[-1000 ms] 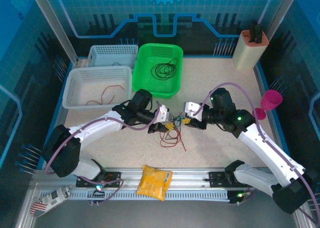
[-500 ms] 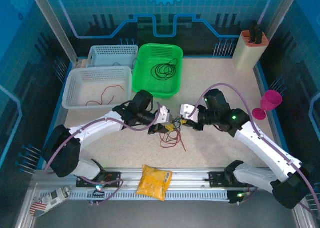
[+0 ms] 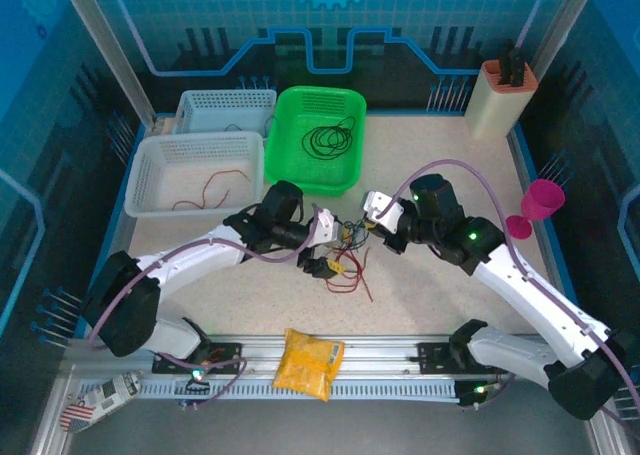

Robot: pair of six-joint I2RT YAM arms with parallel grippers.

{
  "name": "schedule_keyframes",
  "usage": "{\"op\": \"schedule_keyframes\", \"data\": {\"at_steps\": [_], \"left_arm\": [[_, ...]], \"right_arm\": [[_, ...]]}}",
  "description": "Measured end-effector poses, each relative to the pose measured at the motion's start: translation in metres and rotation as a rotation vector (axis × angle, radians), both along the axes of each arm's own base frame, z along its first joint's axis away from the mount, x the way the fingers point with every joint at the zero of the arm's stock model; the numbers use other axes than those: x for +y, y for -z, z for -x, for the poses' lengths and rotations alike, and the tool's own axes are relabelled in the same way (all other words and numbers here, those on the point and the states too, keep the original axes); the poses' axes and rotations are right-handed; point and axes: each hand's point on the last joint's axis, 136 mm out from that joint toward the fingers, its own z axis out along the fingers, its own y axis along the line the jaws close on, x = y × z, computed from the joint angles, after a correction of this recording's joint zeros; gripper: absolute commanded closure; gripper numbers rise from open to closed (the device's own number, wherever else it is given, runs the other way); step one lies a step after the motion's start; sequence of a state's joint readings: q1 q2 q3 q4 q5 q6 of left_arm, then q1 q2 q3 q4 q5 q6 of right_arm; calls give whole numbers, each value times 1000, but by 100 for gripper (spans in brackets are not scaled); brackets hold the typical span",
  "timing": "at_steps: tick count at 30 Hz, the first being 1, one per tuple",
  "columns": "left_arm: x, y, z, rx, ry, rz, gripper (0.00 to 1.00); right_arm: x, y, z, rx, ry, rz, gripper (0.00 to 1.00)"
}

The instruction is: Untangle the cables

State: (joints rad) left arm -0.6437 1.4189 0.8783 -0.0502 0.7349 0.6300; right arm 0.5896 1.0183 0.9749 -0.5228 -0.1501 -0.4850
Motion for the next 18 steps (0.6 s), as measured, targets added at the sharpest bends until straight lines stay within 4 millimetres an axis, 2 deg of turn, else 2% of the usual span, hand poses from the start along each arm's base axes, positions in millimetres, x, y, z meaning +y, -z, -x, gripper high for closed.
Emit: {"op": "schedule_keyframes", "data": {"at_steps": [7,12,16,18], "left_arm": [[-2,-38,-30,73,-159,137,22],[3,-68,-35,127,-261,207,24],[13,-103,-33,127,-340,280,29],[13,-114,-30,138,-356,298,33]], "right_arm": [[4,-11,-1,-35,61,-13,100],[5,-21,-6,-46,129,-38,100],[9,-26,-6,-36,171,-69,100],[11,-28,-6,-29,190,-86,100]]}}
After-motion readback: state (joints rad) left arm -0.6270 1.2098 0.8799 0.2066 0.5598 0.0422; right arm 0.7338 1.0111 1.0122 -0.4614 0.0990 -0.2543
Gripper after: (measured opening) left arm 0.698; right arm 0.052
